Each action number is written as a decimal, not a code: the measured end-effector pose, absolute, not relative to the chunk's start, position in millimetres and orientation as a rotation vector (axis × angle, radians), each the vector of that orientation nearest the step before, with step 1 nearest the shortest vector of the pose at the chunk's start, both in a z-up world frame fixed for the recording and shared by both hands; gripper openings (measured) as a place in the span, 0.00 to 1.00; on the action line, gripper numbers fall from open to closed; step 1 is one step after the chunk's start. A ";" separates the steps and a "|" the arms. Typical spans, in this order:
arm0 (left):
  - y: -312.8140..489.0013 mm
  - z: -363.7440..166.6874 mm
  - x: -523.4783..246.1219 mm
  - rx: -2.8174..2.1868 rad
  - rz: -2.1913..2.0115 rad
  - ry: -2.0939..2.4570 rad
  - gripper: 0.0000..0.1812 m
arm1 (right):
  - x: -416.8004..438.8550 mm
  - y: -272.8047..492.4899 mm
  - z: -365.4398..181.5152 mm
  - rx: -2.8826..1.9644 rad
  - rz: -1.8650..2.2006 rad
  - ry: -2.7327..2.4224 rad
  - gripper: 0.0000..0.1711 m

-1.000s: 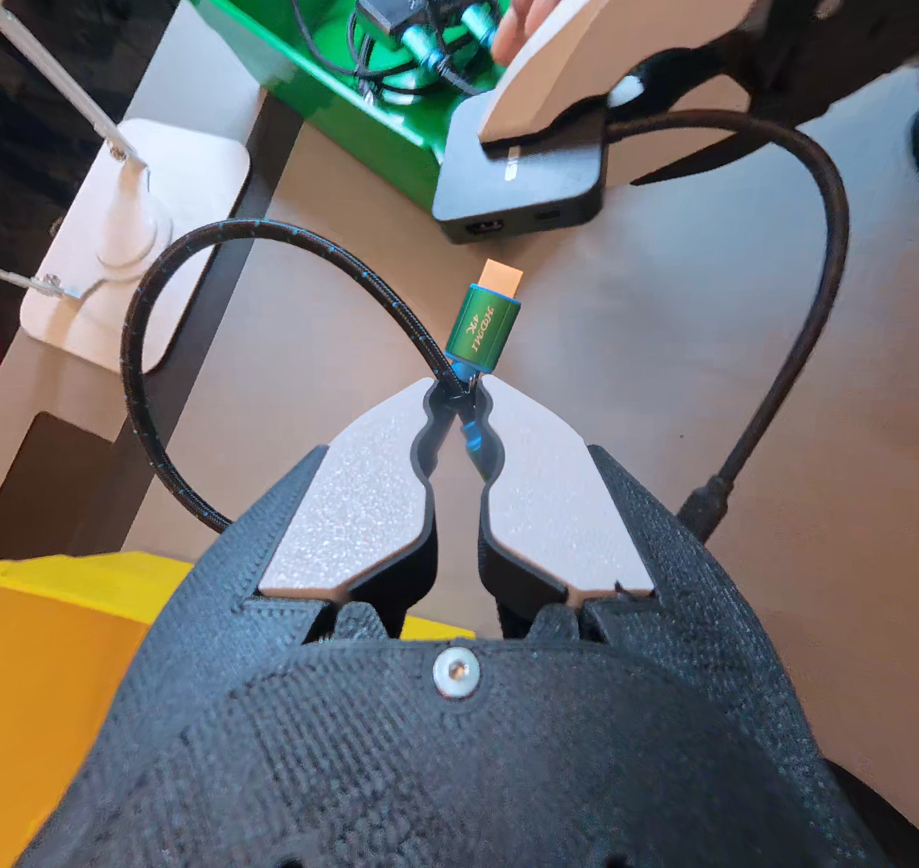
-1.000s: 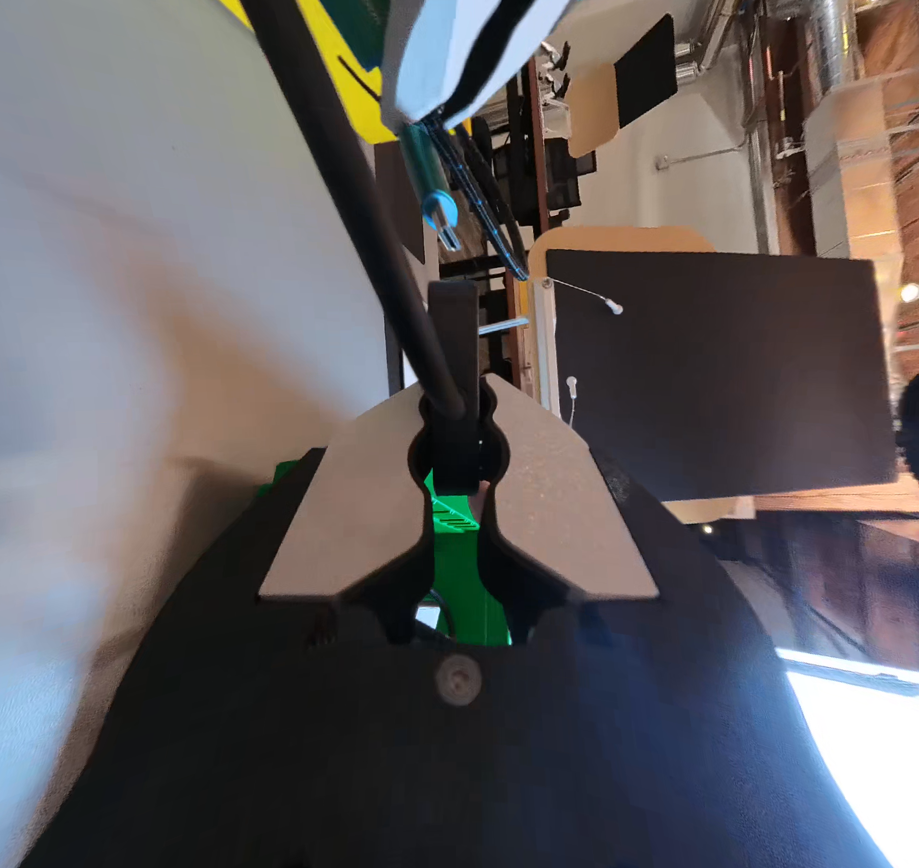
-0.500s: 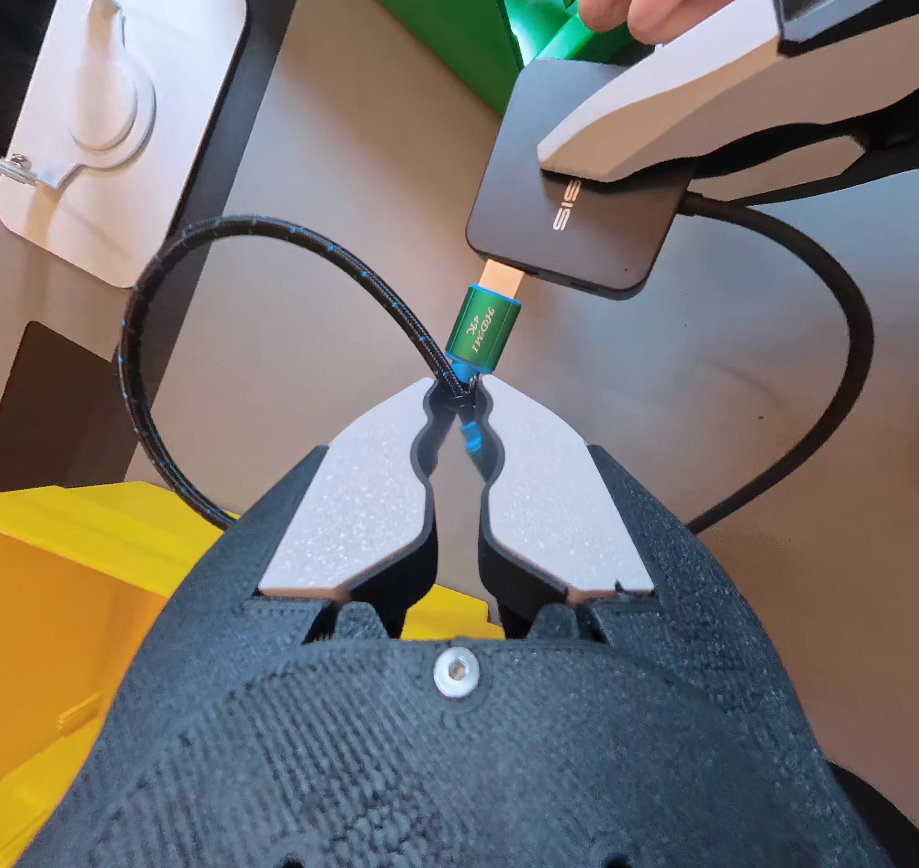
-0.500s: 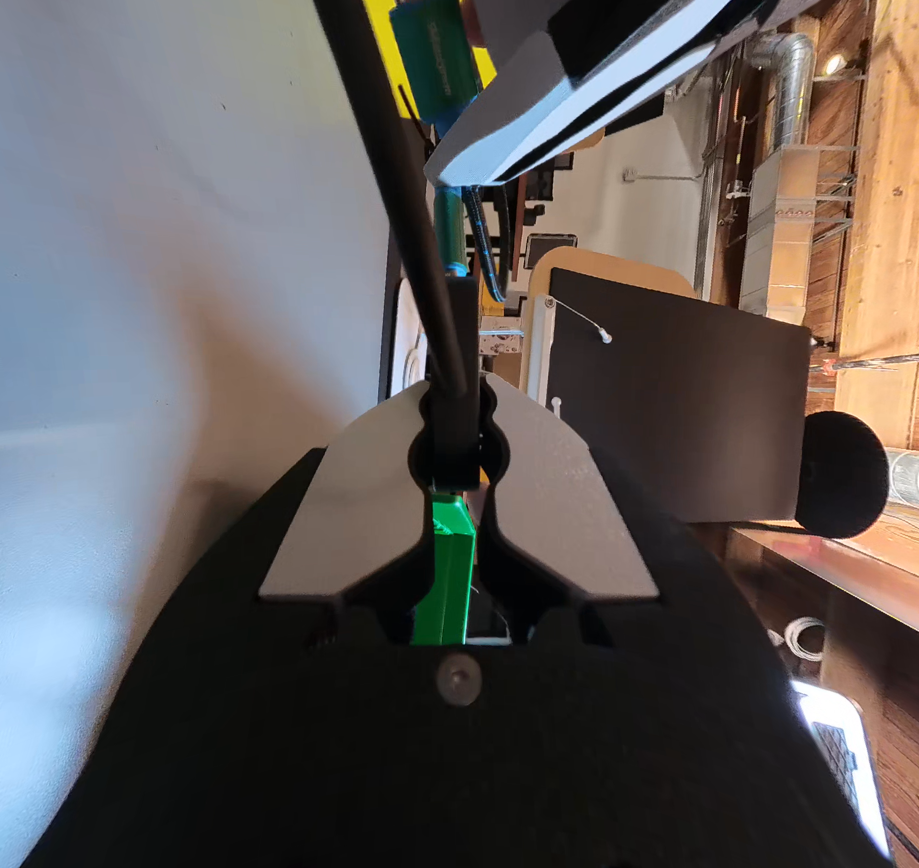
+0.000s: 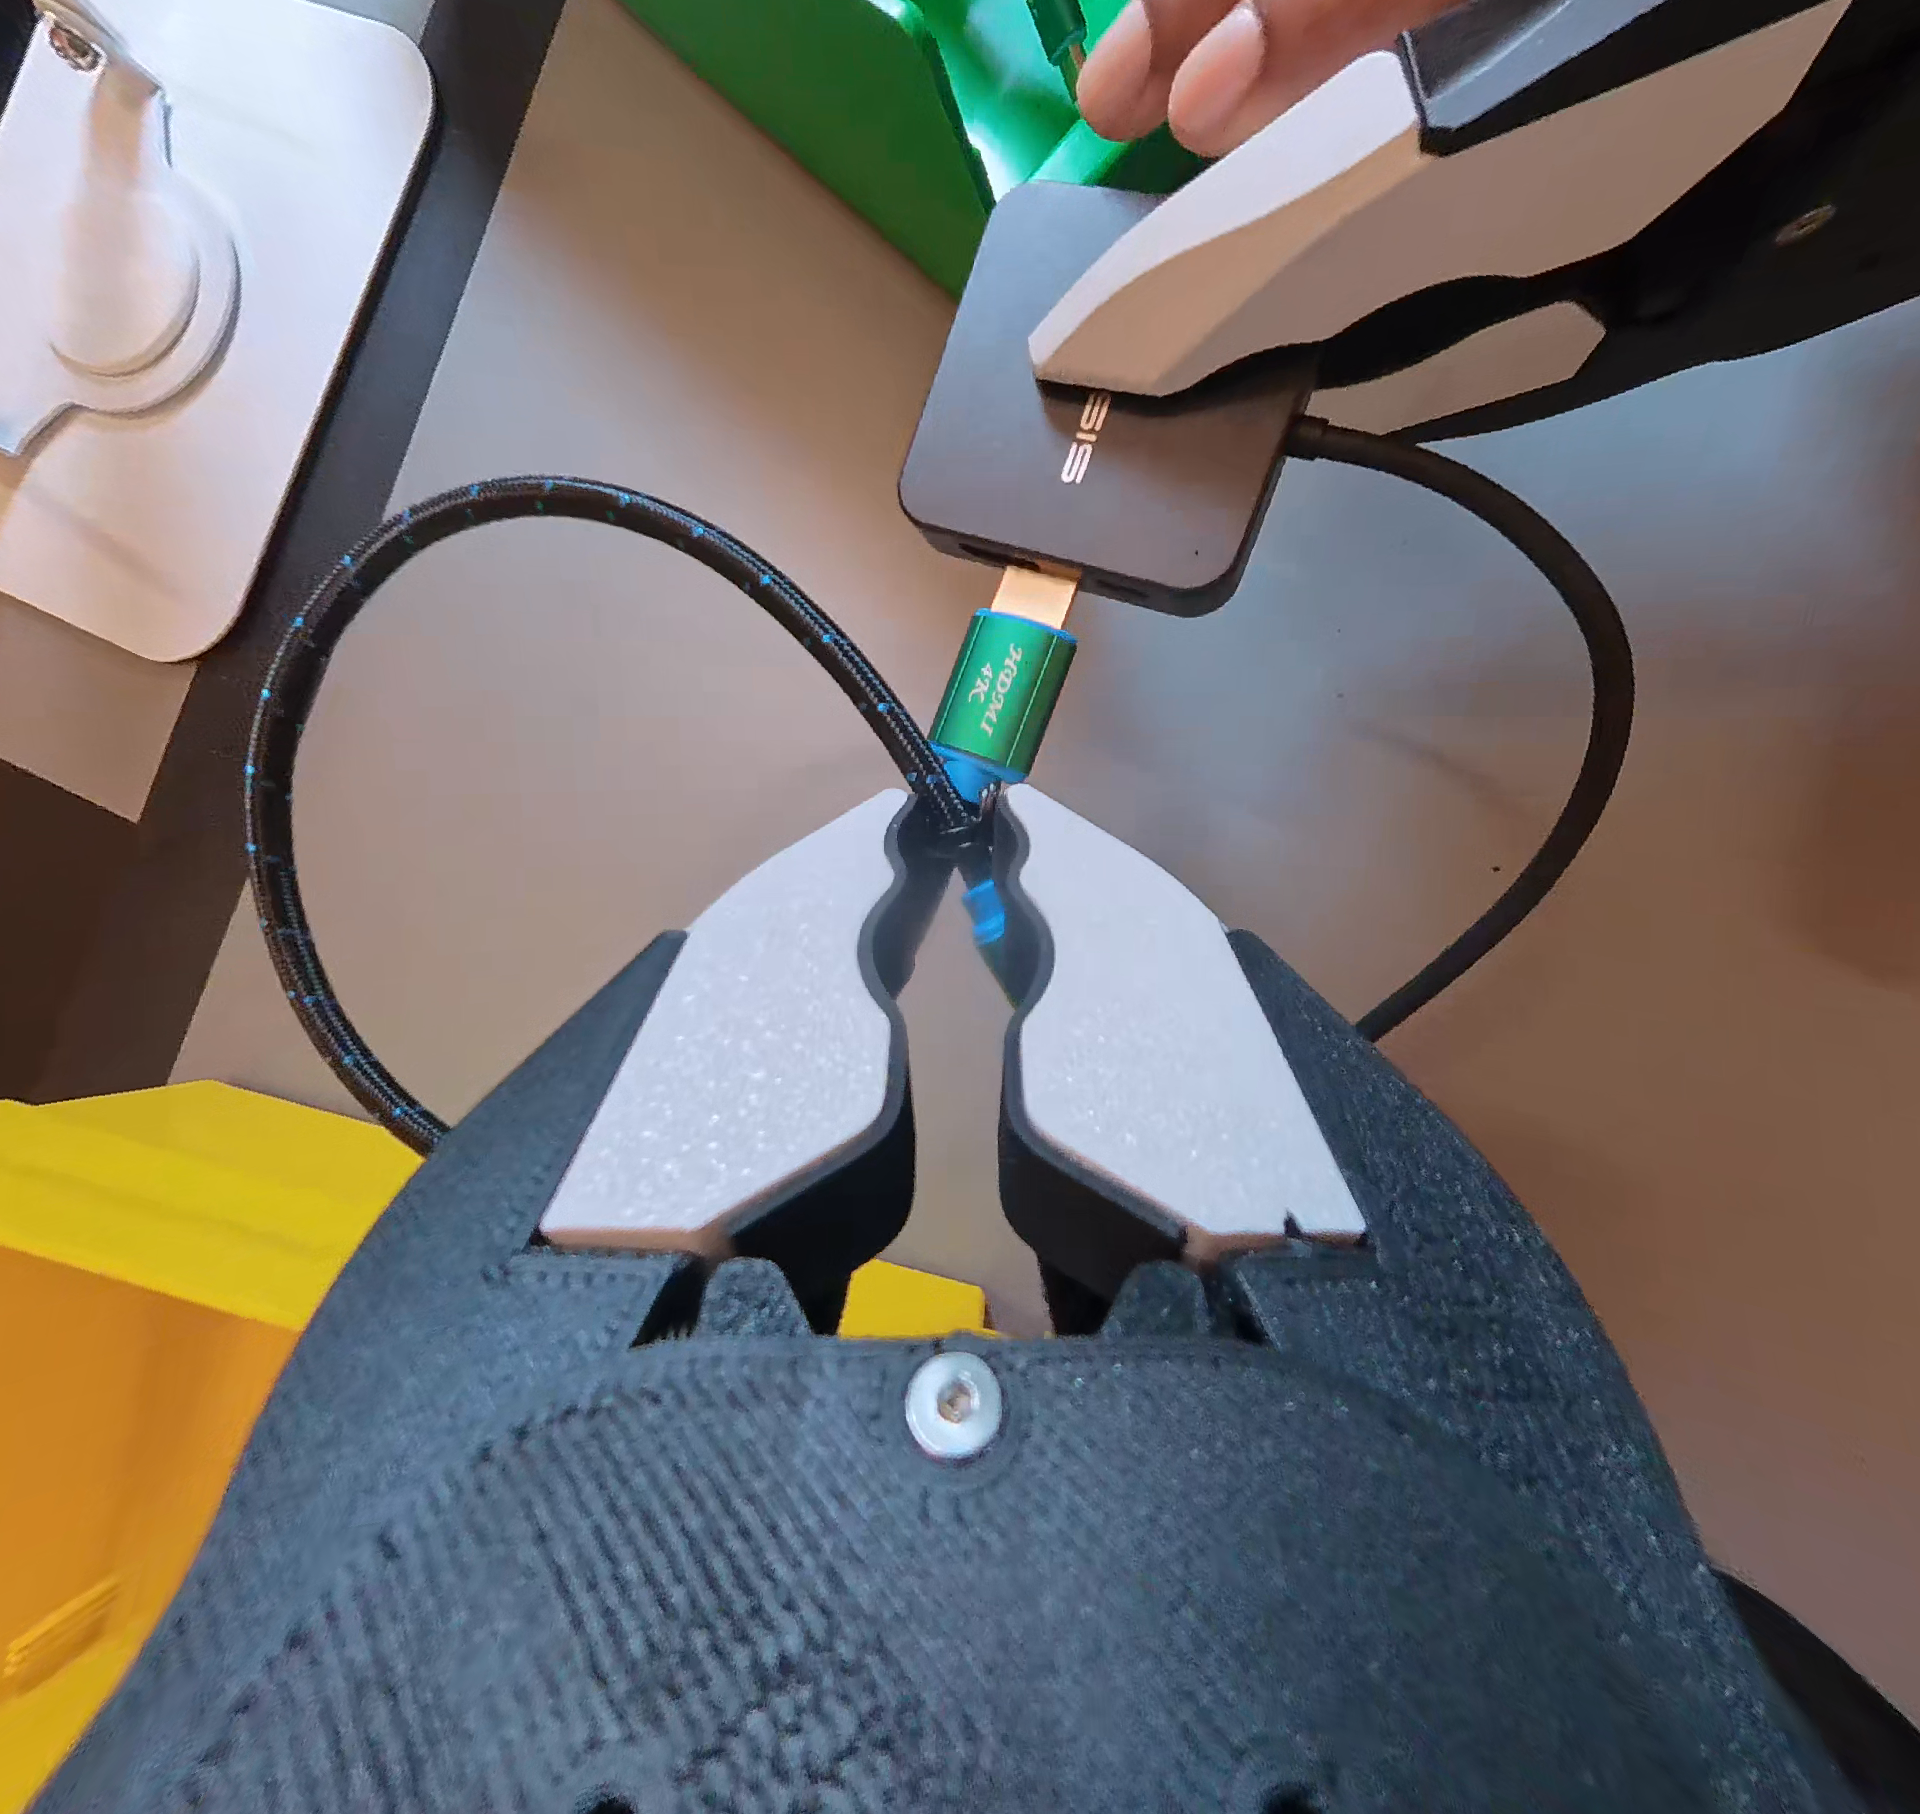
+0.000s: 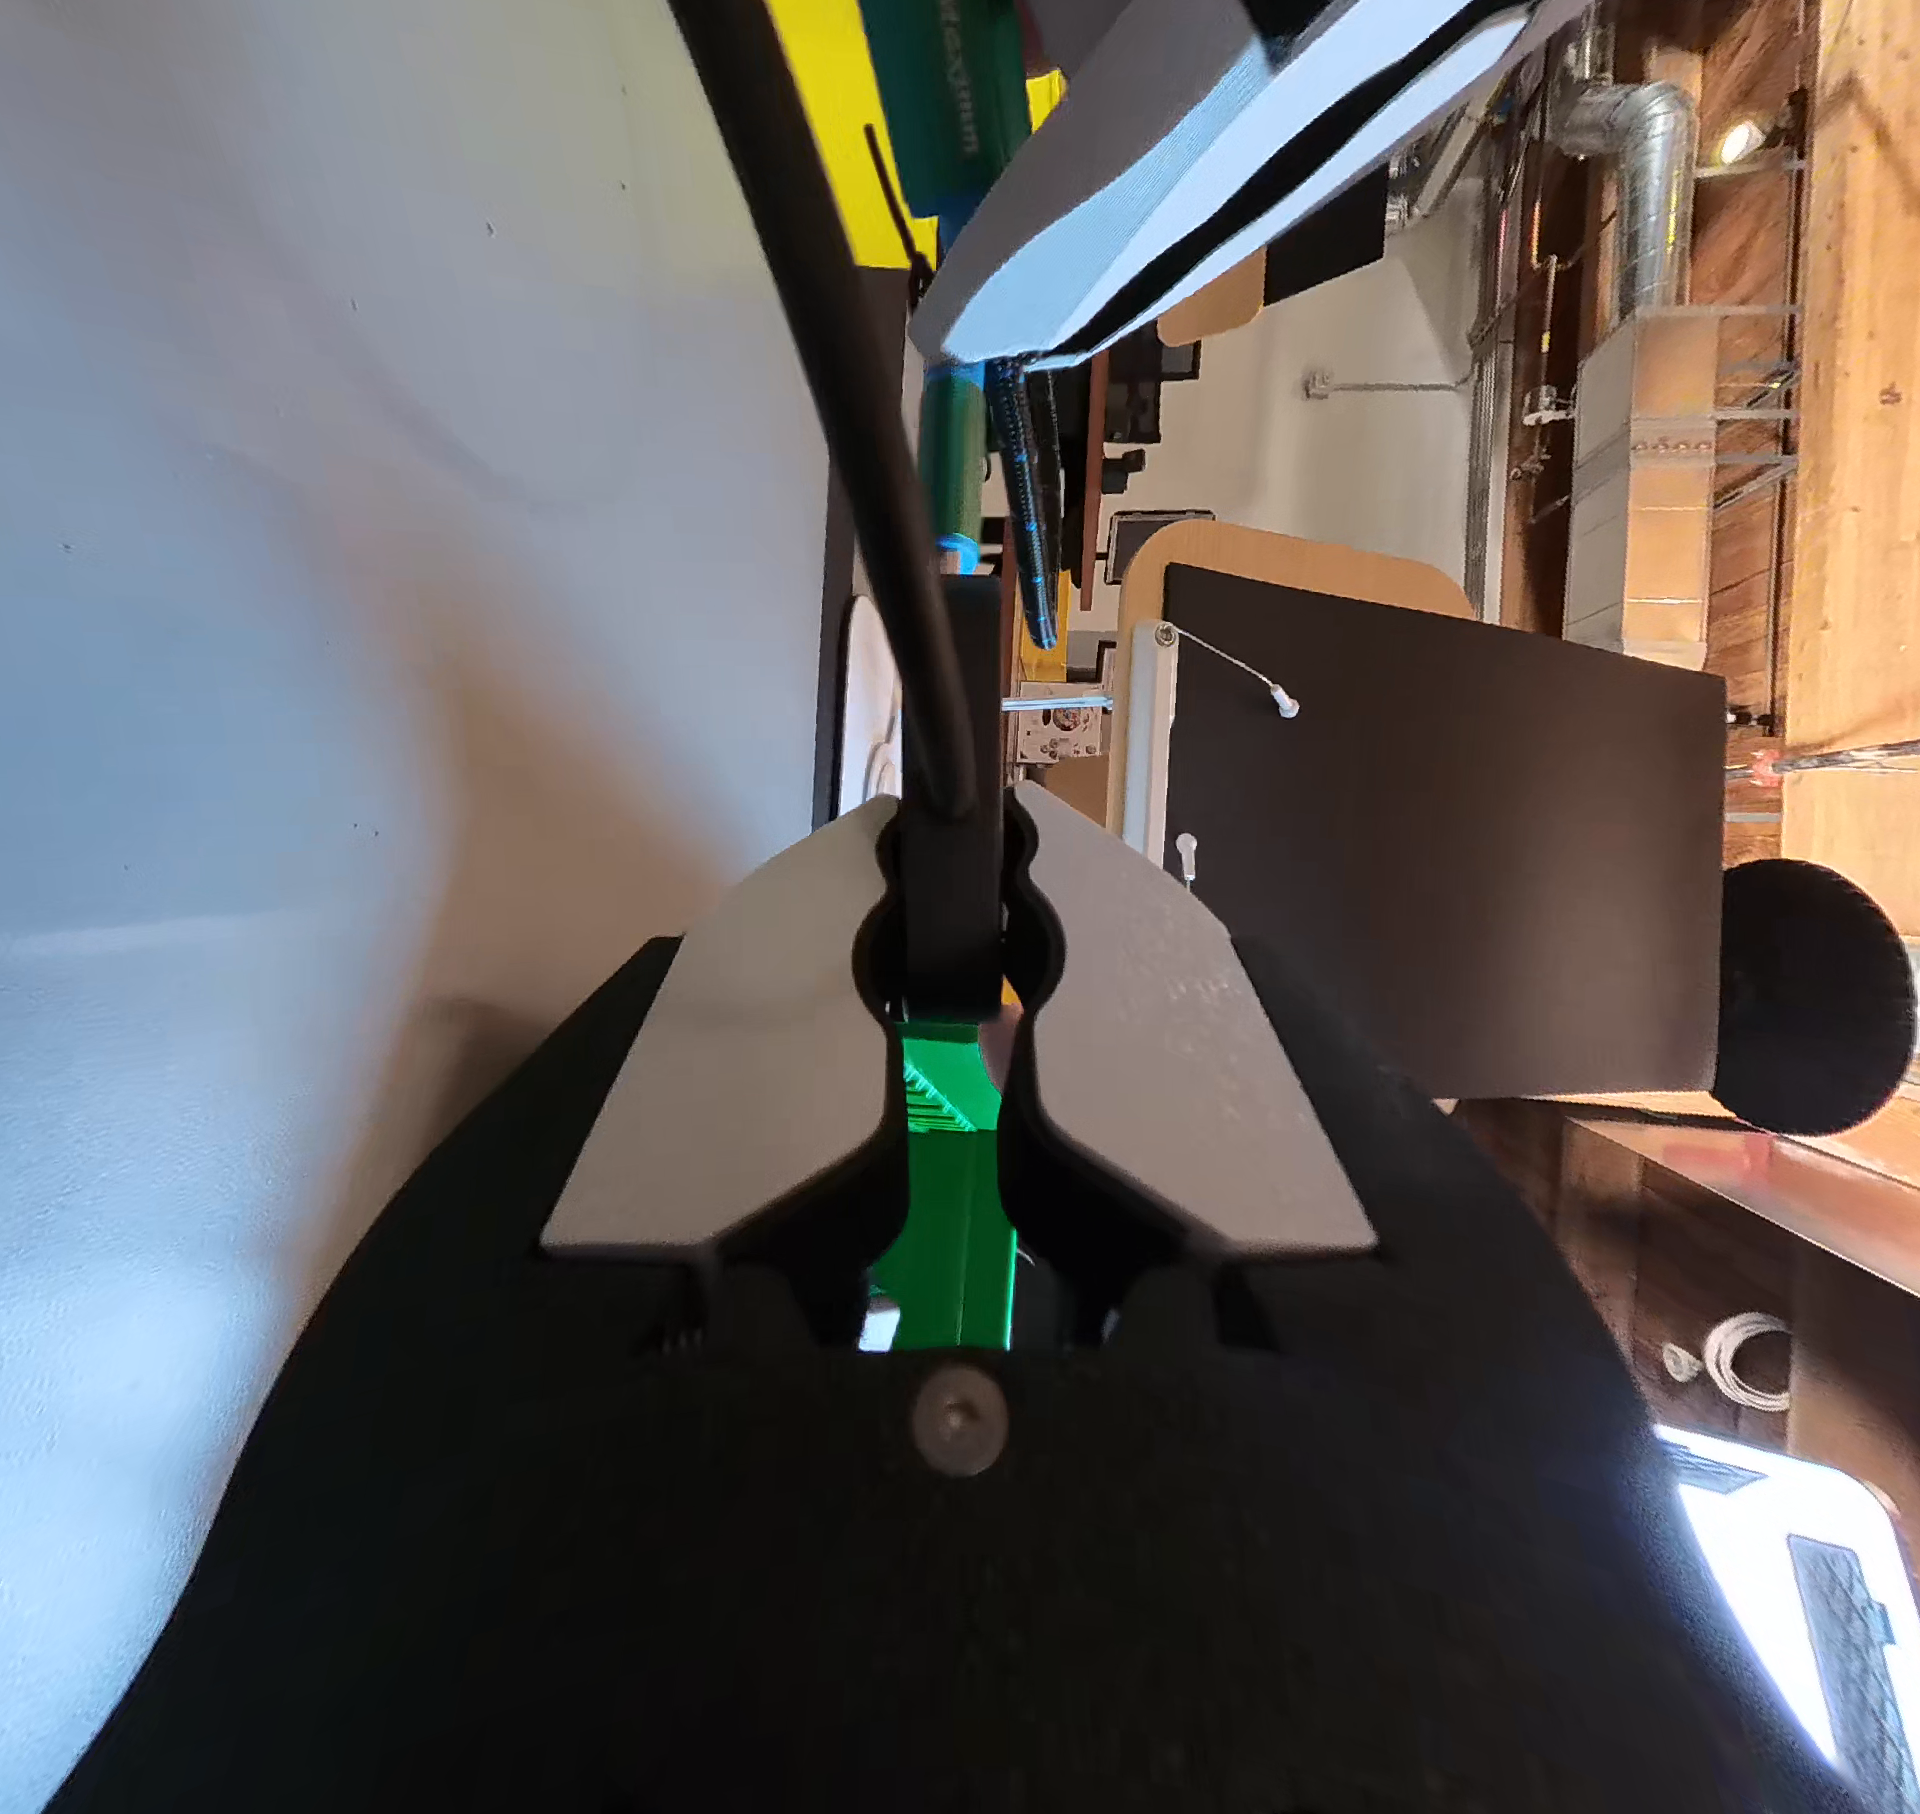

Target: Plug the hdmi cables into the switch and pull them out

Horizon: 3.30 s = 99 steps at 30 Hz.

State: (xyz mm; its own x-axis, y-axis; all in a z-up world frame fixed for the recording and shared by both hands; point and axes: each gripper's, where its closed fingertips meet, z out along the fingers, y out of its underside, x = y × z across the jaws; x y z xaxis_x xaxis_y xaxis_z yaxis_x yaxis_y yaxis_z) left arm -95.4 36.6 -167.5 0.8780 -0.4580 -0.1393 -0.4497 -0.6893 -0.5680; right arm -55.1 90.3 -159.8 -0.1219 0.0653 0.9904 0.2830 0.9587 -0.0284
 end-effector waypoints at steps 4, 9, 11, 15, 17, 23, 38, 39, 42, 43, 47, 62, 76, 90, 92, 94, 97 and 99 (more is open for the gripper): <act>38.1 -166.6 -98.4 -2.428 -0.018 0.627 0.07 | -54.7 87.0 -160.9 -0.244 -0.163 -1.689 0.08; 34.7 -176.2 -101.3 -2.474 0.004 0.650 0.07 | -55.1 80.4 -160.2 -0.219 -0.133 -1.678 0.08; 34.9 -175.8 -101.4 -2.471 0.015 0.660 0.07 | -54.5 79.7 -160.1 -0.213 -0.126 -1.679 0.08; 34.2 -174.6 -97.9 -2.477 0.023 0.662 0.07 | -54.5 77.3 -161.8 -0.197 -0.117 -1.689 0.08; 35.9 -177.9 -100.5 -2.497 0.130 0.681 0.07 | -56.0 77.7 -167.2 -0.184 -0.161 -1.701 0.08; 38.4 -177.7 -89.8 -2.428 0.029 0.744 0.06 | -48.6 75.7 -169.7 -0.176 -0.114 -1.714 0.08; 3.6 -177.6 -61.9 -2.227 -0.314 1.105 0.07 | -26.6 27.7 -170.0 -0.086 0.126 -1.791 0.08; 1.4 -177.9 -60.1 -2.202 -0.340 1.130 0.07 | -23.3 18.9 -168.6 -0.073 0.162 -1.787 0.08; 0.4 -173.1 -52.6 -2.135 -0.402 1.145 0.07 | -15.7 -12.2 -159.1 -0.003 0.288 -1.757 0.08; -1.1 -173.2 -46.7 -2.123 -0.421 1.166 0.09 | -13.6 -27.9 -156.5 0.031 0.352 -1.766 0.08; -6.8 -167.0 -35.4 -2.131 -0.371 1.239 0.12 | -14.6 -48.2 -144.2 0.051 0.315 -1.752 0.09; 10.0 -123.2 -44.4 -2.055 -0.389 0.942 0.10 | -18.6 30.8 -127.1 -0.371 0.397 -1.679 0.09; -24.9 -11.2 -34.0 -1.548 -0.568 0.825 0.10 | 22.7 54.6 -13.9 -0.735 1.602 -1.149 0.08; 31.9 1.2 10.2 -1.341 -0.696 0.522 0.12 | 10.0 33.0 -31.1 -0.802 1.811 -1.247 0.09; 33.5 3.5 7.4 -1.324 -0.723 0.485 0.10 | 11.7 35.0 -29.8 -0.803 1.846 -1.214 0.09; 34.4 8.5 -2.9 -1.312 -0.720 0.440 0.14 | 15.3 38.2 -27.4 -0.804 1.902 -1.189 0.09; 30.0 14.2 -11.9 -1.302 -0.675 0.446 0.16 | 12.8 35.4 -31.8 -0.815 1.865 -1.225 0.09; 29.4 7.8 -5.0 -1.342 -0.625 0.508 0.16 | 10.4 26.9 -34.8 -0.815 1.889 -1.251 0.09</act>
State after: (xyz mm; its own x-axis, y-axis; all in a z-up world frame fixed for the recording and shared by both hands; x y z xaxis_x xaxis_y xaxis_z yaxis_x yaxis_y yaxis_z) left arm -5.0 29.4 7.8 0.7364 -0.6763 0.0159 0.1224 0.1101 -0.9864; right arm 10.4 26.9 -34.8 -0.5433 0.8317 -0.1150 -0.2189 -0.2725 -0.9369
